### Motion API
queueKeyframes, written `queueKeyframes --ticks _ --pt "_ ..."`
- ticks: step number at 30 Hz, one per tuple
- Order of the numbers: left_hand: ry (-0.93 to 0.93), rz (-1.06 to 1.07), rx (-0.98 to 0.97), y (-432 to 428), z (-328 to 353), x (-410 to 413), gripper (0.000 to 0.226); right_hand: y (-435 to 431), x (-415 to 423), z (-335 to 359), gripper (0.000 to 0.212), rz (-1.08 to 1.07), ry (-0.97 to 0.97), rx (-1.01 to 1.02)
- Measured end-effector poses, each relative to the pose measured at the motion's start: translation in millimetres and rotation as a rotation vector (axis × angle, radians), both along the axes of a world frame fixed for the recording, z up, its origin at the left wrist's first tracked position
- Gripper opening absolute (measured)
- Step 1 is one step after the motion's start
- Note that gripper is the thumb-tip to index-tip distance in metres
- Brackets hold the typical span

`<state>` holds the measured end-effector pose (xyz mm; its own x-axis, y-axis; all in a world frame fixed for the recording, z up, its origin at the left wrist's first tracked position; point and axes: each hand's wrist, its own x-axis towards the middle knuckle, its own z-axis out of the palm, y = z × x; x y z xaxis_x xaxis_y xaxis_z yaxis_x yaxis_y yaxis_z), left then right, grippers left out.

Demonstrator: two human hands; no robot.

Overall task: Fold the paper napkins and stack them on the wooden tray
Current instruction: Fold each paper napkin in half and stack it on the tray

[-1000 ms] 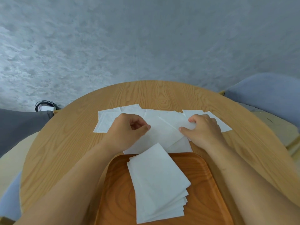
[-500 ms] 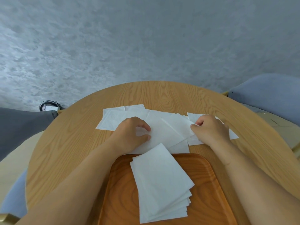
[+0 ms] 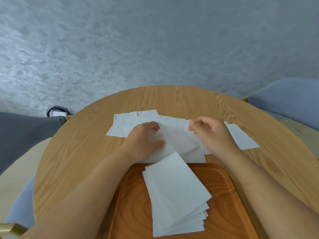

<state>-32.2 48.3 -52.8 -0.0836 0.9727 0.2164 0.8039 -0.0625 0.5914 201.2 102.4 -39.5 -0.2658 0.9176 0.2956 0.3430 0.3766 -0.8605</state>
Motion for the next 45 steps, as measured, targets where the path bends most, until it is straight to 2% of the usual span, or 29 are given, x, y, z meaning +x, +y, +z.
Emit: queueKeyframes --ticks 3,5,8,10,12,14,16,19,22,26,30,32,35,39,42,45 --pt "-0.040 0.023 0.000 -0.1 0.1 -1.2 0.052 6.4 5.7 -5.9 0.015 -0.144 -0.193 0.000" --pt "-0.046 0.033 0.000 -0.8 0.8 -2.2 0.057 5.2 5.5 -7.5 0.019 -0.180 -0.357 -0.006" --pt "-0.002 0.013 0.024 -0.9 1.3 -1.1 0.040 2.8 -1.4 -7.5 0.026 -0.213 -0.533 0.031" --pt "0.023 -0.012 0.028 -0.6 0.3 0.4 0.027 1.7 -6.8 -7.9 0.025 -0.211 -0.593 0.034" --pt "0.038 -0.019 0.022 -0.5 -0.7 0.2 0.023 0.9 -9.7 -9.2 0.021 -0.185 -0.610 0.016" --pt "0.053 0.002 0.026 -1.0 -0.6 -0.4 0.027 0.4 -9.4 -10.4 0.015 -0.131 -0.518 0.003" --pt "0.028 0.022 0.064 -1.2 1.4 -0.3 0.032 -0.8 -8.8 -8.8 0.013 -0.055 -0.296 0.002" --pt "-0.225 0.068 0.117 -2.6 8.0 2.7 0.033 -5.4 -10.1 0.5 0.013 0.045 0.000 0.038" --pt "-0.451 0.051 0.132 -5.0 15.9 5.2 0.034 -13.6 -14.8 8.4 0.010 0.161 0.166 0.048" --pt "-0.531 0.022 0.184 -7.1 21.7 4.0 0.009 -21.1 -18.4 9.9 0.005 0.209 0.208 0.006" --pt "-0.724 0.002 0.161 -11.8 28.7 2.3 0.007 -23.7 -17.4 13.3 0.010 0.208 0.237 -0.043" --pt "-0.812 -0.010 0.180 -15.3 34.1 0.8 0.008 -26.6 -17.1 16.9 0.004 0.221 0.236 -0.079" --pt "-0.917 -0.024 0.194 -19.0 41.5 -3.6 0.004 -29.9 -17.0 22.2 0.022 0.257 0.325 -0.181" --pt "-0.952 -0.181 -0.027 -23.2 47.0 -11.0 0.002 -27.7 -14.2 26.5 0.038 0.292 0.379 -0.270" --pt "-0.836 -0.356 -0.238 -27.8 47.6 -11.5 0.008 -26.1 -10.9 27.6 0.047 0.309 0.325 -0.320" --pt "-0.771 -0.446 -0.386 -31.5 48.3 -10.9 0.008 -25.9 -5.8 26.4 0.020 0.337 0.201 -0.296"
